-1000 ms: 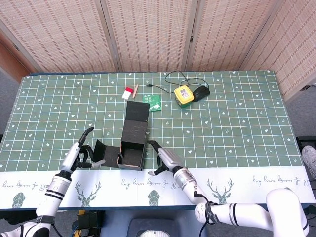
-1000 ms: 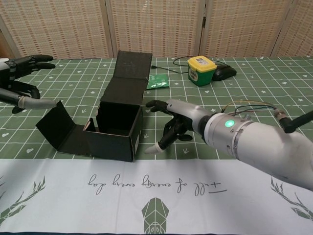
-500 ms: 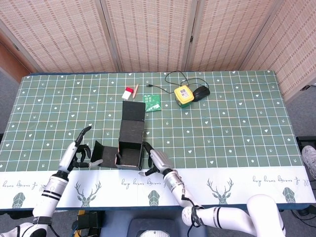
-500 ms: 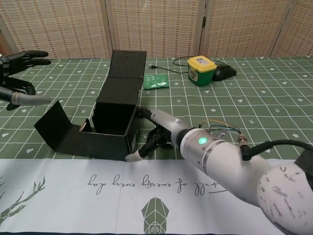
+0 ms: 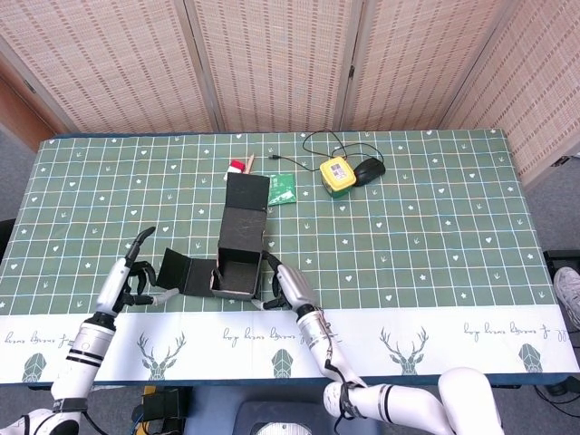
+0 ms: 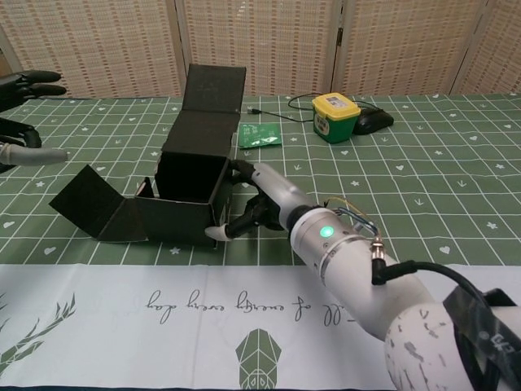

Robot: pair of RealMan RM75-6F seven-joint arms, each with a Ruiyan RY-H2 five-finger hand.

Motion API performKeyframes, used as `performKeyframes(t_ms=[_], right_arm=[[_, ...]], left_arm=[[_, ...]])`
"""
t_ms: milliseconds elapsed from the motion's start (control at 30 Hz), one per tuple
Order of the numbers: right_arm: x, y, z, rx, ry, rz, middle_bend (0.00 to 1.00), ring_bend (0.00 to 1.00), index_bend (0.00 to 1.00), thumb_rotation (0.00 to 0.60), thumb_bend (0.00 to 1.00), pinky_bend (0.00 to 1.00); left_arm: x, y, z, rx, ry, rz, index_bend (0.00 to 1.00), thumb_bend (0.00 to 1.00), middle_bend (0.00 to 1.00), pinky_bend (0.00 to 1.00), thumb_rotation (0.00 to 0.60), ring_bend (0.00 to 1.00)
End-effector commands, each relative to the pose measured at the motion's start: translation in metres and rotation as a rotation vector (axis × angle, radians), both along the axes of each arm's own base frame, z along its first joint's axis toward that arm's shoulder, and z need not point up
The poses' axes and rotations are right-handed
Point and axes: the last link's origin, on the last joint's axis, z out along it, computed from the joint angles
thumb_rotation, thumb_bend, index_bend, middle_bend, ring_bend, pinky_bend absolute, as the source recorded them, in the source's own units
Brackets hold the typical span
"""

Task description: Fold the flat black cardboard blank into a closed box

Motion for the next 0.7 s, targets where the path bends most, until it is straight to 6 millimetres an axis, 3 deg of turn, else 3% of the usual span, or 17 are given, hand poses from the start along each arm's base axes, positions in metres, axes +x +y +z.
performKeyframes(t_ms=[33,367,500,633,700], right_arm=[[-0.006,0.002,0.015,-0.004,-0.056,-0.017,0.39,0.72,0.37,0.600,0.32,0.96],[-0.019,0.012,0.075,0.100,-0.383,-0.140,0.40,0.73,0.39,0.600,0.33,0.97],[-0.022,0.017,0.095,0.128,-0.508,-0.179,0.40,0.73,0.39,0.600,0.33,0.97],[-0.025,0.025,0.106,0.172,-0.591,-0.190,0.41,0.73,0.39,0.600,0.33,0.97],[-0.026,0.029,0.107,0.193,-0.611,-0.188,0.41,0.73,0.39,0.600,0.33,0.97]], left_arm=[[-0.004,0.001,0.004,0.037,0.018,-0.007,0.00,0.04,0.06,0.79,0.600,0.63],[-0.018,-0.002,0.008,0.163,0.030,-0.078,0.00,0.04,0.05,0.76,0.600,0.62],[-0.026,-0.001,0.008,0.191,0.070,-0.091,0.00,0.04,0.00,0.76,0.600,0.59],[-0.025,0.000,0.005,0.189,0.063,-0.103,0.00,0.04,0.00,0.77,0.600,0.54],[-0.019,0.001,0.003,0.197,0.047,-0.113,0.00,0.04,0.00,0.77,0.600,0.57]])
